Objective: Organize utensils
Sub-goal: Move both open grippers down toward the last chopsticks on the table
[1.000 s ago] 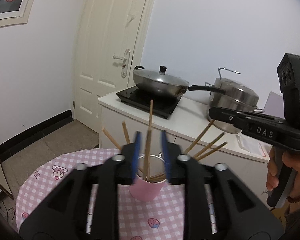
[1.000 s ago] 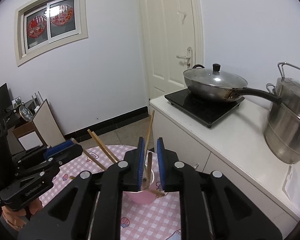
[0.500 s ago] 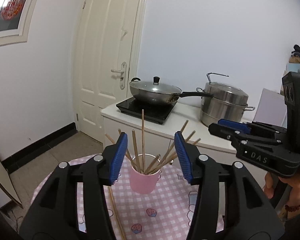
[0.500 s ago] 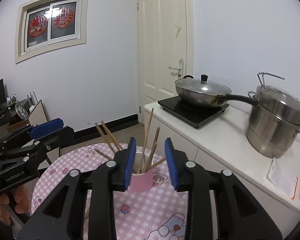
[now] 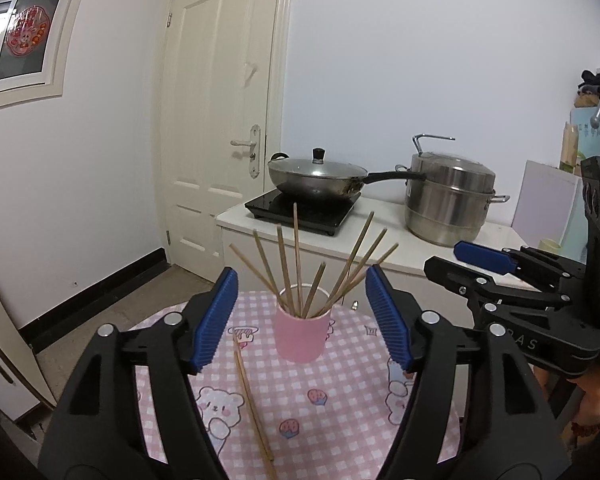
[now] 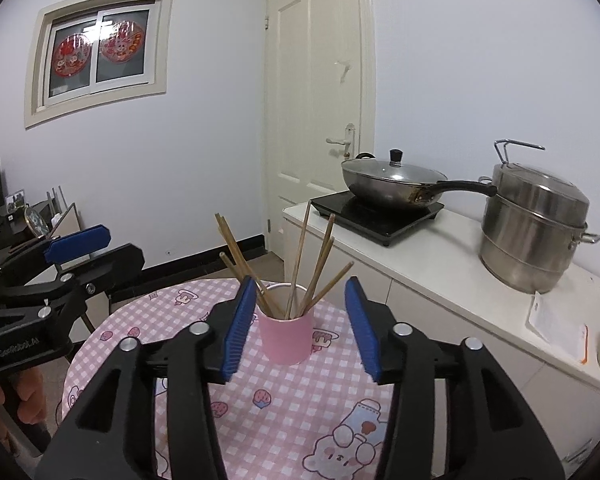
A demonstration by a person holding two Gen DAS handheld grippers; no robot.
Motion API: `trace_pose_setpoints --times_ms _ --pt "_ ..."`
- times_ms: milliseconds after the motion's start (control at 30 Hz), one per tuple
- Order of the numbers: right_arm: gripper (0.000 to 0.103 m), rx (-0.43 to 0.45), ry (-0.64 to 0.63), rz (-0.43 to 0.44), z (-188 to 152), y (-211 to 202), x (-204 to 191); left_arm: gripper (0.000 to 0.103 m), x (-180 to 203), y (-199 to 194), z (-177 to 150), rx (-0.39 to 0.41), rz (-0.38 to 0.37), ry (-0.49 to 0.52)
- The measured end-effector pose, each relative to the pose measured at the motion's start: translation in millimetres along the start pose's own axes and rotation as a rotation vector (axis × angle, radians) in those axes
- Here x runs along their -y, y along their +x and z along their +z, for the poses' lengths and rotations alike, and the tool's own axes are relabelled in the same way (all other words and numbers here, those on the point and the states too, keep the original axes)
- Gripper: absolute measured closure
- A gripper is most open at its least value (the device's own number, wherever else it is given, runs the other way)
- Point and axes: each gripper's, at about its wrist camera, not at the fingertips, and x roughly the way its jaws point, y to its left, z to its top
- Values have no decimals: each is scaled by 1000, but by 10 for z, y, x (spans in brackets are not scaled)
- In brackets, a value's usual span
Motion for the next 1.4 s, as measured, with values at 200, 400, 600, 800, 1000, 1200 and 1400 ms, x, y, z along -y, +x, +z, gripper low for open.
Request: trace_pose_setpoints --times_ms 200,400,600,800,1000,1200,1400 --pt "51 -4 7 -14 -217 30 -124 32 -93 -6 -215 -37 12 10" --pt "47 -33 15 -3 -438 123 -267 28 -276 43 -495 -92 31 4" --pt "46 -94 18 43 -625 302 -441 28 -488 144 -756 -159 56 11" --pt "46 -179 22 103 -789 569 -636 28 -787 311 -984 -251 53 -46" --pt "46 -288 25 136 -983 919 -778 28 -985 552 -1265 -362 63 -75" --pt "46 -331 73 103 -1123 1081 -616 28 -842 793 -1609 -481 10 -18" --pt "46 -343 100 97 -1163 1105 -483 28 -571 892 -1862 -543 -20 92"
